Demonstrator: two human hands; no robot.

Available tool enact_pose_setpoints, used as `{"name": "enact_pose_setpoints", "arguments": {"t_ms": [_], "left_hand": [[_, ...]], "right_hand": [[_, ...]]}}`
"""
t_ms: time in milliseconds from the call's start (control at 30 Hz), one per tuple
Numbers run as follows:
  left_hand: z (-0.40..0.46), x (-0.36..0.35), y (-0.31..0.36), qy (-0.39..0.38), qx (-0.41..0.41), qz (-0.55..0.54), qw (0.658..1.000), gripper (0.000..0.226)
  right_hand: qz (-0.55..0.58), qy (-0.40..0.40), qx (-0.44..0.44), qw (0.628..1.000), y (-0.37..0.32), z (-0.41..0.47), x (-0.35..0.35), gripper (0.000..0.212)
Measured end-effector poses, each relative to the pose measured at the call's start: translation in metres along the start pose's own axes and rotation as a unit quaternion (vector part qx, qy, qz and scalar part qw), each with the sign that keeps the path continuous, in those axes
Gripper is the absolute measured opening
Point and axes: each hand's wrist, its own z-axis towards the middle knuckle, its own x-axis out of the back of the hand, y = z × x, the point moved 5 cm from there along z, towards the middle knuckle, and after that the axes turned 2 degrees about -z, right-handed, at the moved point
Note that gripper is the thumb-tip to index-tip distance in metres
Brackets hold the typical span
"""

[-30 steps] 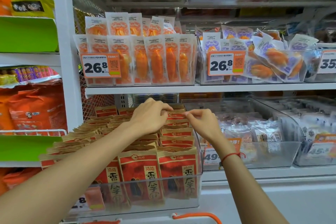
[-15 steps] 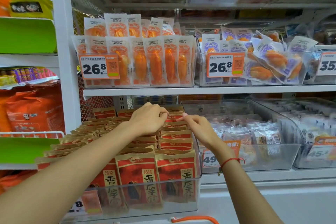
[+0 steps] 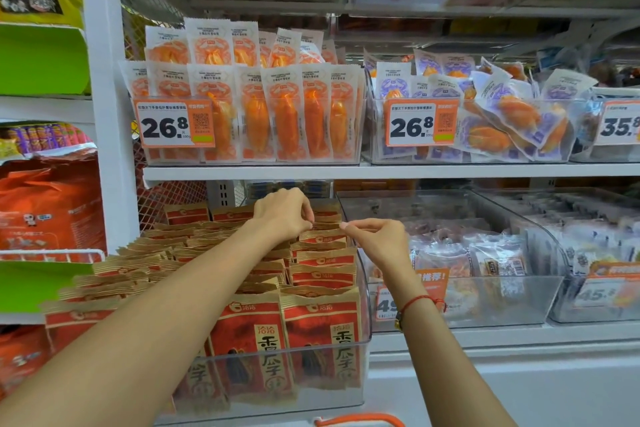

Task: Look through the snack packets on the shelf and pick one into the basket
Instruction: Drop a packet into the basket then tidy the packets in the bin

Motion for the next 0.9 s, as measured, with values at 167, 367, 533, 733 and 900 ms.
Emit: {"name": "enact_pose_setpoints", "arguments": {"t_ms": [167, 367, 533, 733, 900], "left_hand": [[-0.003, 0.001, 0.005, 0.027, -0.026, 0.004, 0.999, 0.008], [-0.014, 0.016, 0.008, 0.083, -0.063, -0.030, 0.994, 0.014], [-0.036, 0.036, 0.009, 0.128, -0.110, -0.047, 0.985, 0.015], [-0.064, 0.069, 0.005, 0.191, -0.098, -0.154, 0.964, 0.012], [-0.088, 0.068, -0.004, 0.108, -0.041, -0.301, 0.947, 0.069]], "right_hand": [[0.005, -0.016, -0.014, 1.000, 0.001, 0.001, -0.001, 0.009], [0.010, -0.019, -0.026, 0.999, -0.001, -0.001, 0.004, 0.015], [-0.061, -0.019, 0.039, 0.997, -0.019, -0.003, 0.011, 0.048], [-0.109, 0.041, 0.196, 0.974, -0.064, -0.020, 0.021, 0.018], [-0.046, 0.066, 0.277, 0.957, -0.096, -0.049, 0.031, 0.015]]}}
